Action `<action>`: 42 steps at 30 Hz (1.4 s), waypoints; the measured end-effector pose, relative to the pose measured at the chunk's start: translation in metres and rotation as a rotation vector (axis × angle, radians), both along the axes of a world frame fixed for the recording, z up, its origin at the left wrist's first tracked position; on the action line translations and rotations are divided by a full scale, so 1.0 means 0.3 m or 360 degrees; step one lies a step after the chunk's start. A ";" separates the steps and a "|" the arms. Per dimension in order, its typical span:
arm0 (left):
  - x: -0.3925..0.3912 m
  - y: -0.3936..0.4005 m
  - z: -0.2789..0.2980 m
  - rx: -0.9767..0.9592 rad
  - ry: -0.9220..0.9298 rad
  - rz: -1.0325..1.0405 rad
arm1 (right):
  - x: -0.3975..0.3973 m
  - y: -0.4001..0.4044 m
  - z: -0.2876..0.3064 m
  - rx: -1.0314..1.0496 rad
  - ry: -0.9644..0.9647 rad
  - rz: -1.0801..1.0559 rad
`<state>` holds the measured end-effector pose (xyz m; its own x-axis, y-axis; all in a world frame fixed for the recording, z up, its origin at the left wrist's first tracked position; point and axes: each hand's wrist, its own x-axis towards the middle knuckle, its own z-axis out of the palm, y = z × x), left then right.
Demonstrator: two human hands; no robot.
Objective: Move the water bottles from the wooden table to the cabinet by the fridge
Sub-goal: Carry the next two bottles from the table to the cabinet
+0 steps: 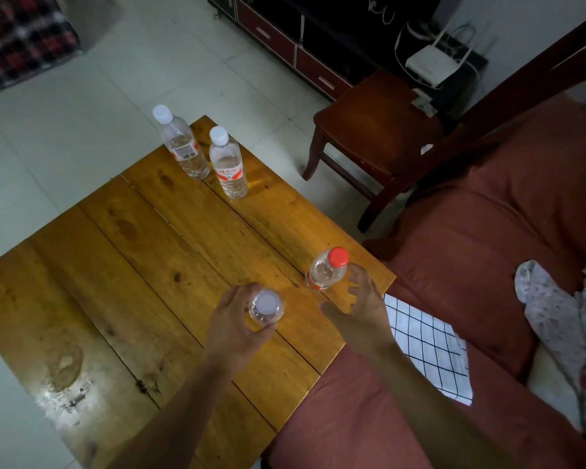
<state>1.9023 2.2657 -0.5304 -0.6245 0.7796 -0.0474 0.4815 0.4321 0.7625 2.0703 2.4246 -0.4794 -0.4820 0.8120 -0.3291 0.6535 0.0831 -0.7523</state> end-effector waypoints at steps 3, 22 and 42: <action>-0.002 -0.004 -0.008 0.0054 -0.0034 0.0012 | -0.039 0.000 -0.047 0.0070 0.0097 -0.0159; 0.011 -0.016 -0.079 0.0171 -0.0116 0.0177 | -0.088 0.047 -0.157 0.0295 0.0182 -0.0168; 0.014 0.002 -0.069 0.0162 -0.0118 0.0229 | -0.022 -0.094 -0.166 0.0161 0.0174 -0.0050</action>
